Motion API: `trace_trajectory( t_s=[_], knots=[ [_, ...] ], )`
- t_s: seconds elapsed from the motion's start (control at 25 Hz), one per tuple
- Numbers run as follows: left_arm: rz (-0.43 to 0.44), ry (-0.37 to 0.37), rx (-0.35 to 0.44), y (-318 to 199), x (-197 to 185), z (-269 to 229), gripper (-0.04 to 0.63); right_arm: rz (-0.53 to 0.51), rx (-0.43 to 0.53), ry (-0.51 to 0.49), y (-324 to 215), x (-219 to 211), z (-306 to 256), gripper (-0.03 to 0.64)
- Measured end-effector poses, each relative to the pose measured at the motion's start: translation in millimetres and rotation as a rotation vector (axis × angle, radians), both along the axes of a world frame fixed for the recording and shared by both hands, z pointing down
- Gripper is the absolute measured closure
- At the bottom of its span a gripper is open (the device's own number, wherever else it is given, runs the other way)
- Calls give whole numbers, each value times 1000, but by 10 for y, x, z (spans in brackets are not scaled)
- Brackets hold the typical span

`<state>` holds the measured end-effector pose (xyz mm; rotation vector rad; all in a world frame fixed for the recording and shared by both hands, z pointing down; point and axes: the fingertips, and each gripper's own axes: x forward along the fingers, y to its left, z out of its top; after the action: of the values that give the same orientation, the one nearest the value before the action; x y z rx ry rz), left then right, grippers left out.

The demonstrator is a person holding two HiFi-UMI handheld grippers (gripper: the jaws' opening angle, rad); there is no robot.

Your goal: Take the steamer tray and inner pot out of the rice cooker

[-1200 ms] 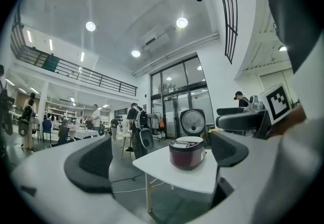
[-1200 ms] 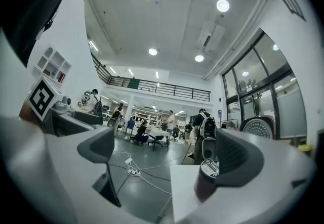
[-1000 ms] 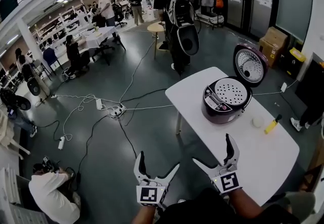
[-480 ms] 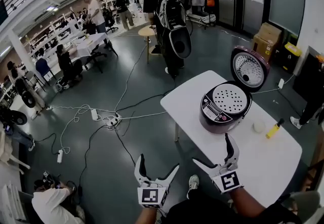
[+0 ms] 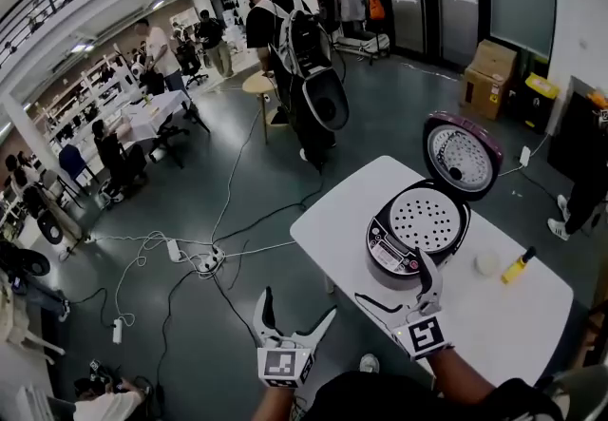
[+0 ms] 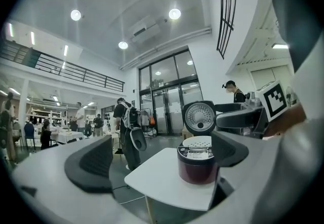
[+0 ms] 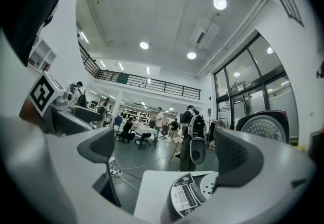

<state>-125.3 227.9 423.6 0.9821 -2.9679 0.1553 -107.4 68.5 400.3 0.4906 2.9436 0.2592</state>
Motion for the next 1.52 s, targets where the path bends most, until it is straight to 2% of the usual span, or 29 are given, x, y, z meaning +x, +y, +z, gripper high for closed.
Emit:
trace_trajectory(
  t_s=[0.16,0.44,0.64,0.84,1.2,1.52],
  knots=[
    [44,40,39,-268,-380,-16,2,23,-30,17,-250,-290,12,25],
    [124,30,5,-750,-841,45,2,132,-49,18,-744,-611,80,25],
    [196,51,18,-1011,-1097,46,2,201,-72,32,-963,-742,61,25],
    [319,93,32,-1417,-1422,180,2,312,-91,75,-1269,-896,191,25],
    [593,110,2,-2081,-1952,183,3,546,-105,98,-1684,-1091,236,25],
    [746,169,-32,-2452,-2253,373,5,765,-126,162,-1917,-975,425,25]
  ],
)
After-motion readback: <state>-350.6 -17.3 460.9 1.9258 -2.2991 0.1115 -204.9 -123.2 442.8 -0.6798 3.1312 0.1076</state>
